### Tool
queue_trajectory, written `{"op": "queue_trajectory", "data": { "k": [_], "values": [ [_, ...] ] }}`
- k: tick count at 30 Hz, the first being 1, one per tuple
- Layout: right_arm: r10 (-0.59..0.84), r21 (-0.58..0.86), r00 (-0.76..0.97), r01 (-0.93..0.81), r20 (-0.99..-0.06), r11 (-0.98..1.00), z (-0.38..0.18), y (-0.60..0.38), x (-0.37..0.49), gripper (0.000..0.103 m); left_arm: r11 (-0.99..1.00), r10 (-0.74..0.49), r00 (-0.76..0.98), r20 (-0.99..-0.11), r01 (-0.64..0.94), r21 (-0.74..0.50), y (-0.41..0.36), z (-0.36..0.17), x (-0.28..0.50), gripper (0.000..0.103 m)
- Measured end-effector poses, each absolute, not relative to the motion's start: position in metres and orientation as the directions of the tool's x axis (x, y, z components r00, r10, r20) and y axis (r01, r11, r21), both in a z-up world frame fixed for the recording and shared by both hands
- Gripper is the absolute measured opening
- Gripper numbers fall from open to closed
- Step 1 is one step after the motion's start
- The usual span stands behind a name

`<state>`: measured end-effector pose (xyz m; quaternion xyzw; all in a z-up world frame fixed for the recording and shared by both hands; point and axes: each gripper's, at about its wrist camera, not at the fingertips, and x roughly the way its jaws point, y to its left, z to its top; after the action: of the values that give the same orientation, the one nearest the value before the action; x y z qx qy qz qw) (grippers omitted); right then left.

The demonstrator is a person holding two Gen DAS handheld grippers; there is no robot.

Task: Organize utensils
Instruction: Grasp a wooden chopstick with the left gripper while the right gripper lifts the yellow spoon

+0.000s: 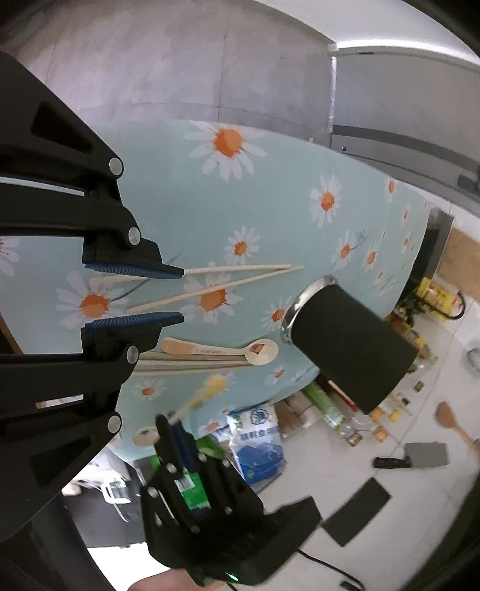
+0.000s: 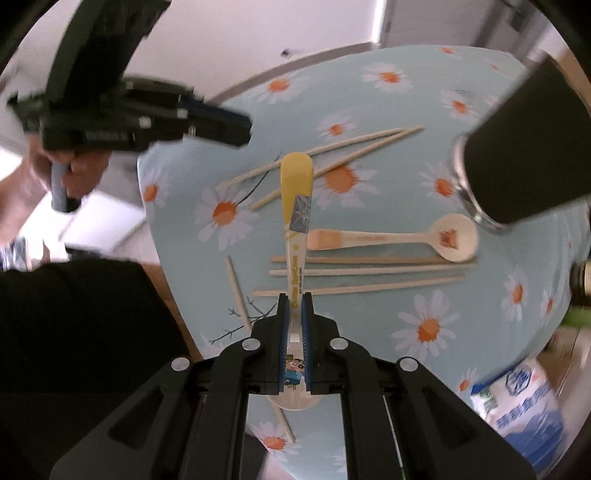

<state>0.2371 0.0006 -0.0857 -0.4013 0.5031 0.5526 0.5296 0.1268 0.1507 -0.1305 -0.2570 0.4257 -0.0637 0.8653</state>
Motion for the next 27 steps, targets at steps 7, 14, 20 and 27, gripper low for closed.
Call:
{"op": "queue_trajectory", "data": {
  "k": [7, 14, 20, 27],
  "values": [
    [0.351, 0.217, -0.133, -0.953, -0.927, 0.213, -0.061, -0.034, 0.265, 0.008, 0.923, -0.267, 0.523, -0.809, -0.102, -0.371, 0.142, -0.124, 0.168, 0.017],
    [0.524, 0.326, -0.128, -0.895, -0.842, 0.304, -0.042, -0.064, 0.284, 0.008, 0.962, -0.186, 0.407, -0.894, -0.109, -0.249, 0.135, -0.13, 0.202, 0.017],
    [0.664, 0.424, -0.101, -0.837, -0.741, 0.345, -0.039, -0.086, 0.297, 0.008, 0.963, -0.176, 0.314, -0.933, -0.14, -0.229, 0.133, -0.142, 0.224, 0.017],
    [0.759, 0.527, -0.102, -0.778, -0.643, 0.342, -0.038, -0.102, 0.311, 0.008, 0.975, -0.109, 0.211, -0.971, -0.168, -0.146, 0.13, -0.151, 0.242, 0.017]
  ]
}}
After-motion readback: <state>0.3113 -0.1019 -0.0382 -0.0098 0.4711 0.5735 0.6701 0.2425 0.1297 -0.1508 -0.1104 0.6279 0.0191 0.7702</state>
